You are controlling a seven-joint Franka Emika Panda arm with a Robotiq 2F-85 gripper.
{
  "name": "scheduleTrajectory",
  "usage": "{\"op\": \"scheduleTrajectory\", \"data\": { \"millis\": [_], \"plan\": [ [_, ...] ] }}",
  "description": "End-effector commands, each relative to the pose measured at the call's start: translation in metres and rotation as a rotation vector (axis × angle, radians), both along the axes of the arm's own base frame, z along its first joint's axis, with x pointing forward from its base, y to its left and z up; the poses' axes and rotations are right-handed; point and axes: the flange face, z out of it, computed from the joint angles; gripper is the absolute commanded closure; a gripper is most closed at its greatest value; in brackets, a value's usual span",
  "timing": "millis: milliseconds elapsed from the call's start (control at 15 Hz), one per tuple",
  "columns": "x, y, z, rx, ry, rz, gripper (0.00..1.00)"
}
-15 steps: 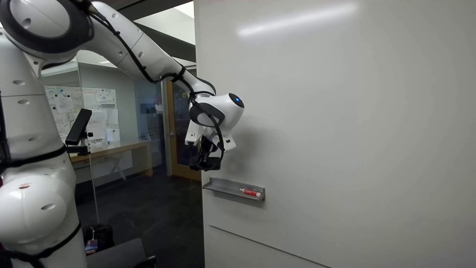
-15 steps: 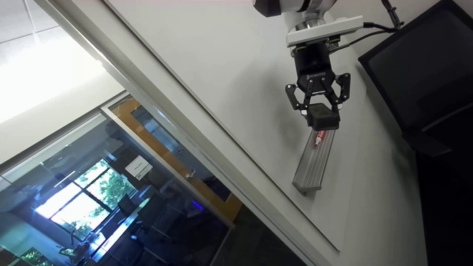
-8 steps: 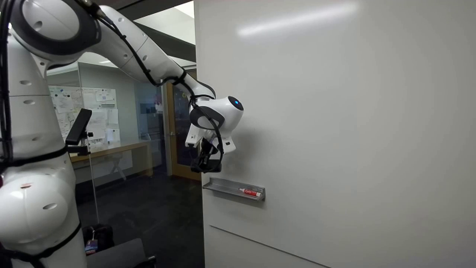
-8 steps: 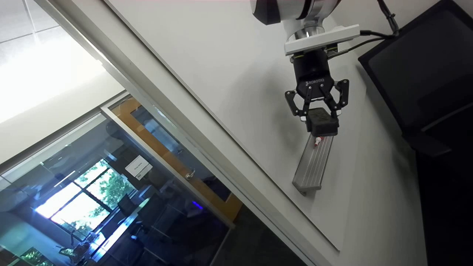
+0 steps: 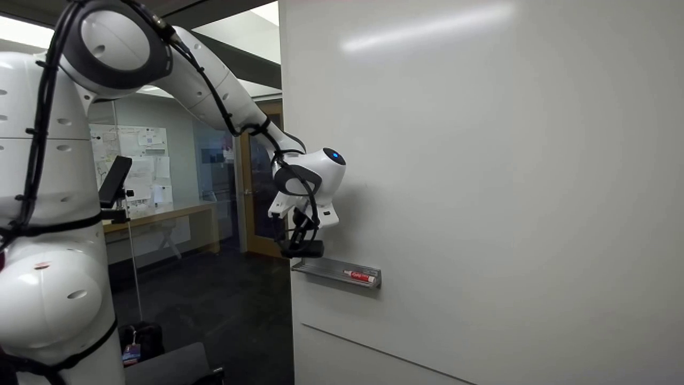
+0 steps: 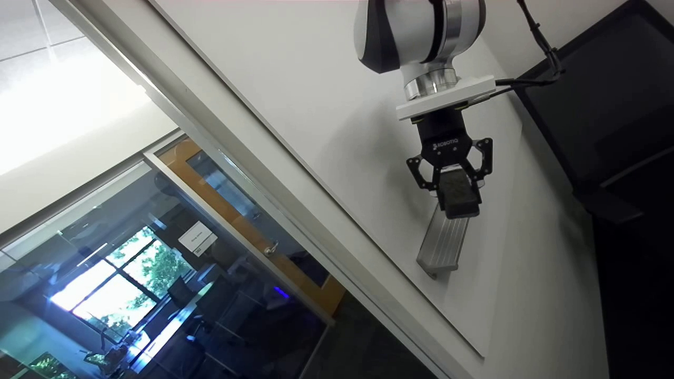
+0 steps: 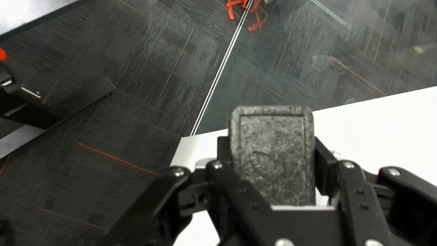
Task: Use the duster to clean the whiteboard
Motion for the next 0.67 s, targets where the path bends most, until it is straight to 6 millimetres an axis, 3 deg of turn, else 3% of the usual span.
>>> {"op": "scheduleTrajectory", "data": {
  "millis": [0,600],
  "plan": [
    [0.013,0.014,-0.011,-0.027,0.025,-0.055,0.68],
    [0.059,0.022,-0.031,-0.026,-0.064,-0.229,0.68]
  ]
}}
